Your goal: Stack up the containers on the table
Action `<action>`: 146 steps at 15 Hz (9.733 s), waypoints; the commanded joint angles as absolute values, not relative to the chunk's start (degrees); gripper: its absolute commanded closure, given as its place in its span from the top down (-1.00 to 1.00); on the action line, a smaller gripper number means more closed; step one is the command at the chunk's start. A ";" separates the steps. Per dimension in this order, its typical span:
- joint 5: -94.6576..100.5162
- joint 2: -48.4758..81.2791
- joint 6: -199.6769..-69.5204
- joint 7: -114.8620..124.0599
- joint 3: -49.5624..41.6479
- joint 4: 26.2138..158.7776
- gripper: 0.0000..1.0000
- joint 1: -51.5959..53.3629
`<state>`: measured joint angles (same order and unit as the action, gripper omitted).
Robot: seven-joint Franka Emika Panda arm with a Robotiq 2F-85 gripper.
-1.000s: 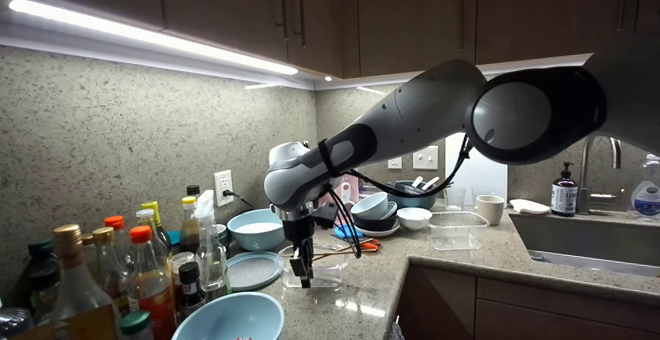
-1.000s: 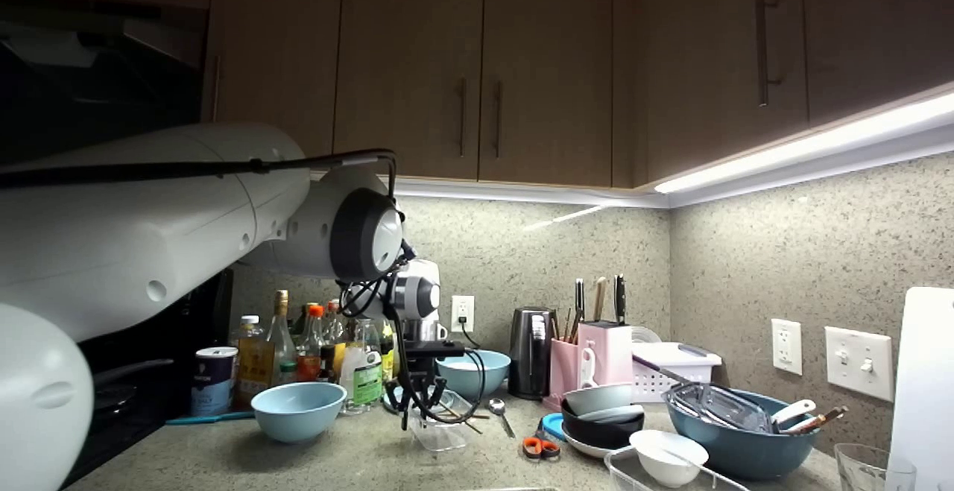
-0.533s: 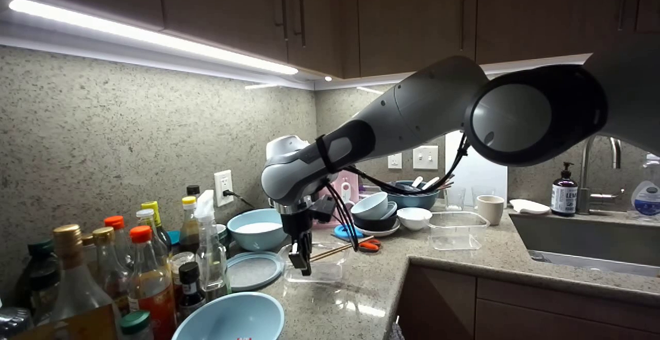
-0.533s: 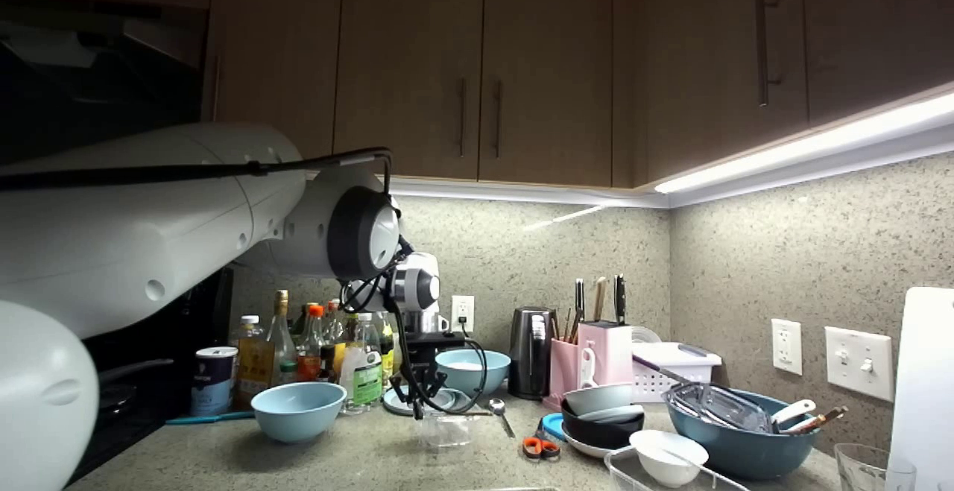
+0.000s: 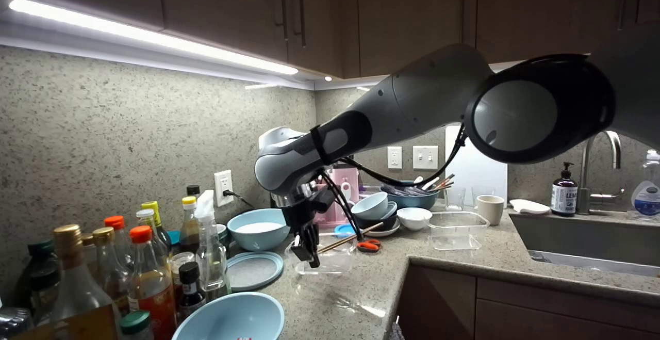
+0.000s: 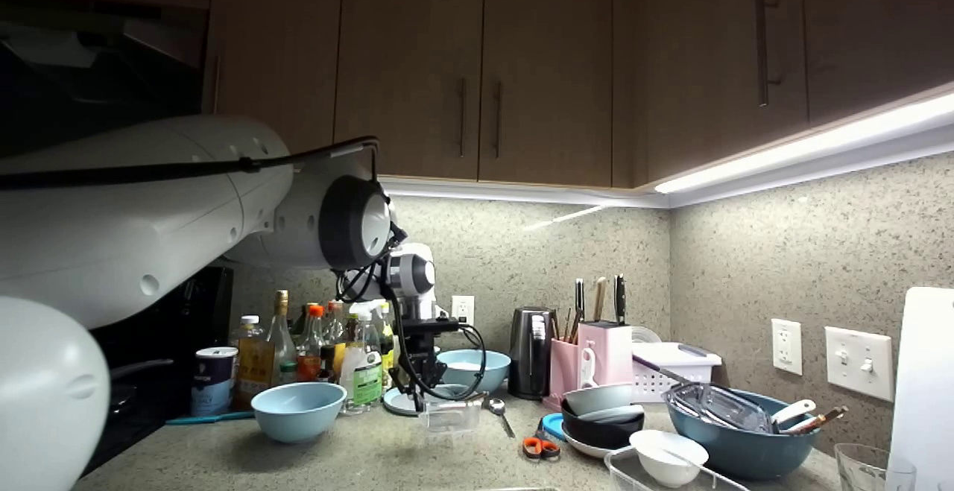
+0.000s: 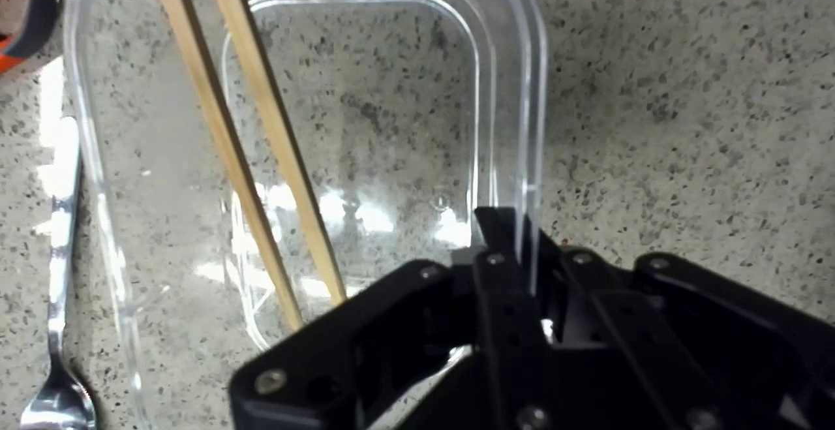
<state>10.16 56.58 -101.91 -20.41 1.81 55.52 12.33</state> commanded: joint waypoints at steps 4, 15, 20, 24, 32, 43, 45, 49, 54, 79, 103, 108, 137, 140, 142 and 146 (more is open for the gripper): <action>9.92 49.65 -100.96 -18.69 1.87 60.29 -0.97 13.04; 2.45 31.34 -103.81 -5.08 2.17 78.94 -0.97 11.70; 4.51 33.82 -101.61 -5.87 3.29 74.96 -0.87 11.21; 6.00 33.14 -101.24 -6.90 2.89 76.55 -0.97 10.98; 3.29 25.62 -103.92 -4.94 0.73 85.90 -0.97 3.31; -5.77 10.81 -116.76 -0.40 -3.86 108.70 -0.97 -5.37; -8.41 8.94 -120.10 1.22 -4.83 111.80 -0.97 -6.31; -7.39 11.94 -118.53 -0.26 -5.33 108.43 -0.87 -6.20; -8.39 13.21 -119.82 3.07 -5.03 107.22 -0.97 -5.66; -0.23 22.31 -109.97 -5.09 -11.94 98.37 -0.97 -14.75; 4.38 41.36 -93.39 -32.41 -7.10 70.12 -0.97 -19.19; 4.90 42.16 -94.98 -34.14 -6.51 70.31 -0.97 -19.61; 16.34 55.72 -94.41 -61.63 -6.57 53.20 -0.09 -18.36; 16.23 55.39 -95.07 -60.76 -6.76 53.43 0.28 -18.18; 15.87 54.62 -92.39 -55.20 -7.89 53.46 0.54 -17.10; 15.26 50.55 -94.28 -48.63 -8.37 56.72 1.00 -15.92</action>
<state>15.09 54.83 -93.29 -52.89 -7.71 52.98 -17.19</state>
